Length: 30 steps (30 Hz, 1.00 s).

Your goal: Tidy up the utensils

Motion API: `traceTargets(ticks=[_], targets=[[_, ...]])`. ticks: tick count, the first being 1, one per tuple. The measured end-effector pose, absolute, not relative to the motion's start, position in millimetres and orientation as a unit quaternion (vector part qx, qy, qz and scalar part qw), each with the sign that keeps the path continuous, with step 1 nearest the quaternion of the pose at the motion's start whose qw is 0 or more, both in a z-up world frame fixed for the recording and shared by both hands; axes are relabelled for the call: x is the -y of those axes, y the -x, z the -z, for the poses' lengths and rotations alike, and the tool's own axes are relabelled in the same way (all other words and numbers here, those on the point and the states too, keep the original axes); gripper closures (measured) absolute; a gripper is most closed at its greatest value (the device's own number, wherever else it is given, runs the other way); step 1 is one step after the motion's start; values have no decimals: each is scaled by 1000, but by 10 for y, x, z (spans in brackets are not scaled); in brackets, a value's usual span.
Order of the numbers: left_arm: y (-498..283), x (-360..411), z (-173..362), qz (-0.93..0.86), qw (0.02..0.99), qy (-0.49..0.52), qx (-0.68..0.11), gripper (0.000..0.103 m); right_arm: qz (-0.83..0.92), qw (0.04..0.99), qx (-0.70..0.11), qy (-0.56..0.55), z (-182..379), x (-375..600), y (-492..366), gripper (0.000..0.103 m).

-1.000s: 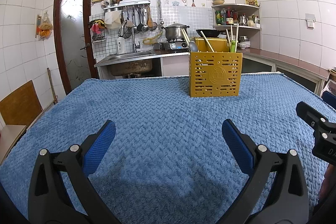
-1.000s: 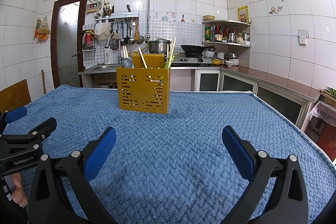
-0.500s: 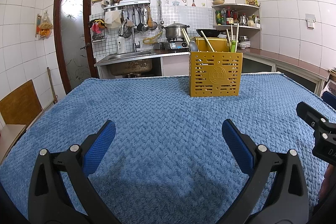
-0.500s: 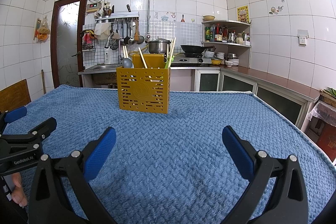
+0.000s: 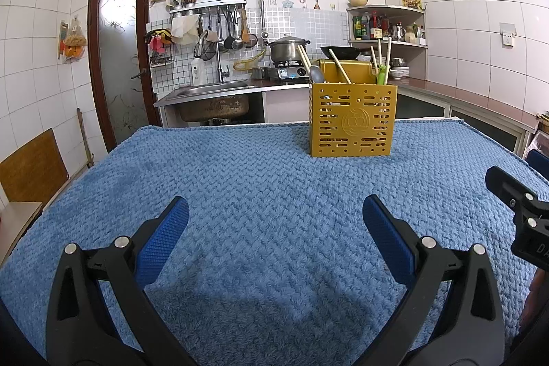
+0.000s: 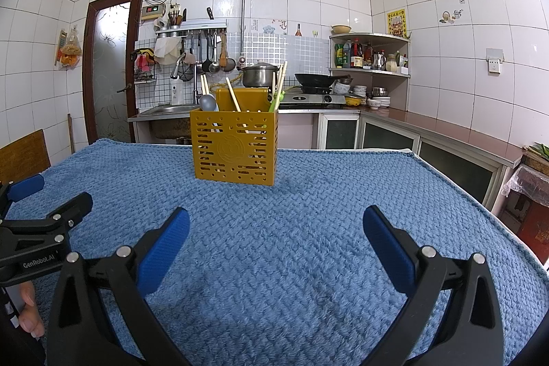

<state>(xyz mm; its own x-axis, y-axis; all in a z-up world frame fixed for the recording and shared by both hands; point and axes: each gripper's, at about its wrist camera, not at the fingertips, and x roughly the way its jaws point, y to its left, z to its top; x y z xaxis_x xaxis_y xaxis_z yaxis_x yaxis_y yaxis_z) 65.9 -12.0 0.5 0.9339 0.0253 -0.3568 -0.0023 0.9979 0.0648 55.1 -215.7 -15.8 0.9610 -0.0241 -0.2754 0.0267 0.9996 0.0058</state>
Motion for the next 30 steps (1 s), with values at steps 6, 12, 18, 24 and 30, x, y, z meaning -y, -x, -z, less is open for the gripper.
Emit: traceTargets(ticks=[6,12,18,24,30], targets=[[-665,116,6,-7,983,-31,-182,5,13,990,-139,-4,158,2159,-551,4],[-667,116,18,-6,983,-31,-182,5,13,990,-139,-4,160,2156,-550,4],[-647,115,25,2,984,-31,-177,5,13,990,-139,-4,160,2155,-552,4],[-564,154,0,5,987,-39,-159,5,13,990,-140,-3,161,2153,-549,4],[-568,138,-13,2,986,-32,-165,5,13,990,-139,-4,162,2150,-546,4]])
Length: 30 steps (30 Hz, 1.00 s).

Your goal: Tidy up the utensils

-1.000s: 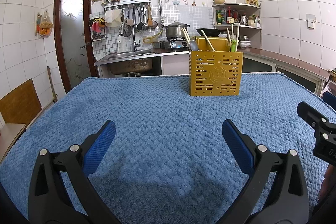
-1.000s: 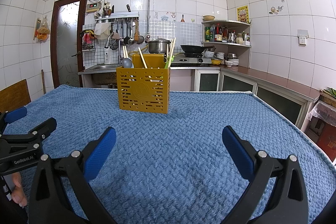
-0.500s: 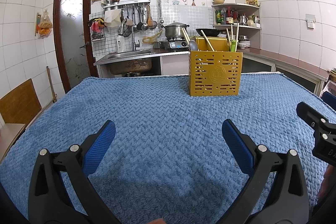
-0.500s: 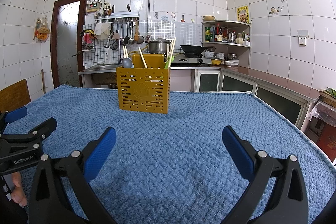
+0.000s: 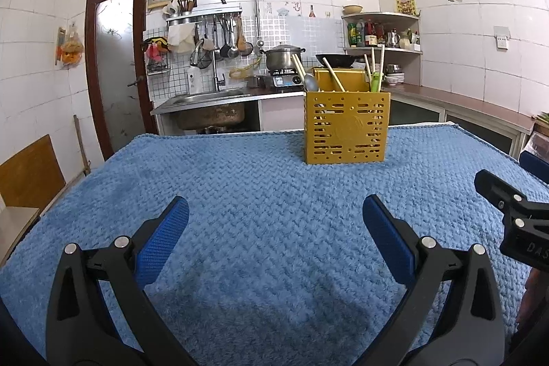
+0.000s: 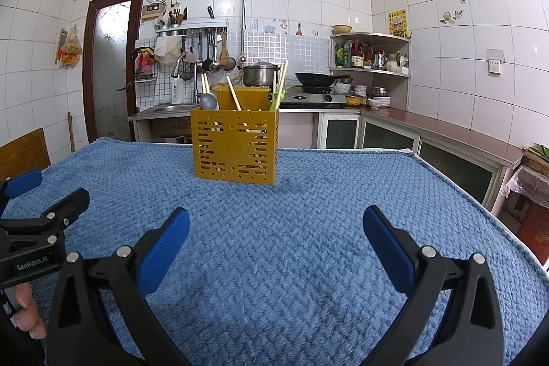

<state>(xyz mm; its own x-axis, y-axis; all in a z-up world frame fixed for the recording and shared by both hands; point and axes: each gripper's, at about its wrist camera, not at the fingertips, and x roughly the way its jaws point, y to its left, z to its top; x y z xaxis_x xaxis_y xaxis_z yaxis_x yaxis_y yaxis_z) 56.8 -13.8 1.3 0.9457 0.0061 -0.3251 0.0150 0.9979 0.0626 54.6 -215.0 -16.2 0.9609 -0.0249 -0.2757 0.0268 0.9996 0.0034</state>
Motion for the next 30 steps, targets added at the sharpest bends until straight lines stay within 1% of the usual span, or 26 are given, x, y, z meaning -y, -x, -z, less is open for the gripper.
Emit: traceTargets(ticks=[30], targets=[[-617,143,-31,3,984,-29,-177,5,13,990,-139,-3,164,2137,-539,4]])
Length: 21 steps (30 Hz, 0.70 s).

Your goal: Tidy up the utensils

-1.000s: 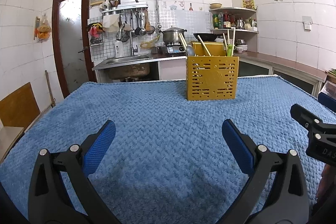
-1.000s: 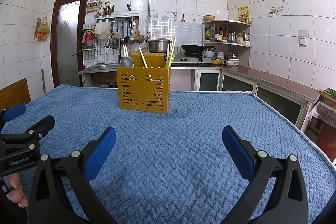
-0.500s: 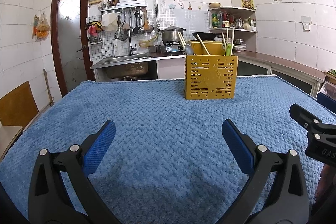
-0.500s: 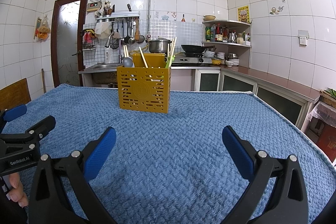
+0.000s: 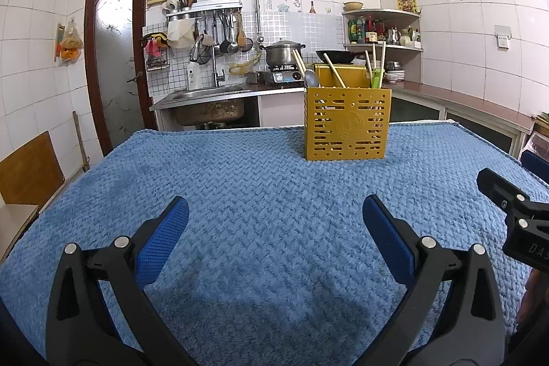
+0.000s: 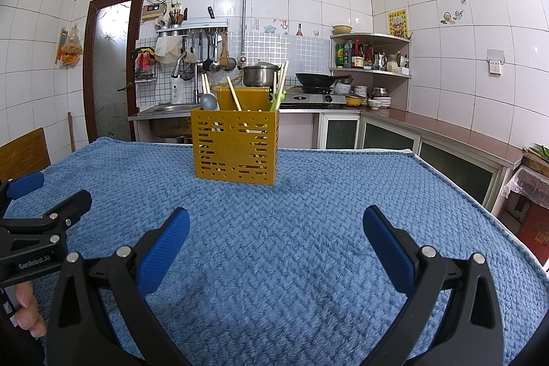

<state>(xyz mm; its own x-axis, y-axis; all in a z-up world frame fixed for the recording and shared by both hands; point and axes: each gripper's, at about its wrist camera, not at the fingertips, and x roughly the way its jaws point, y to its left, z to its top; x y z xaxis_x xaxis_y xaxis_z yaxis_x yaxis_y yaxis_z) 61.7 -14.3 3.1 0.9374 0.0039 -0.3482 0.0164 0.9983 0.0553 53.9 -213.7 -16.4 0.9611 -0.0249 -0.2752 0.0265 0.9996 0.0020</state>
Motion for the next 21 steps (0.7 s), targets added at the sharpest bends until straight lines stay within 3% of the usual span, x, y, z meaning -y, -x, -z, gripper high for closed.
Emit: traceTargets(ticks=[21], targets=[[-603,148,-45,-7,985,-29,-173,5,13,990,-140,-2,170,2127,-547,4]])
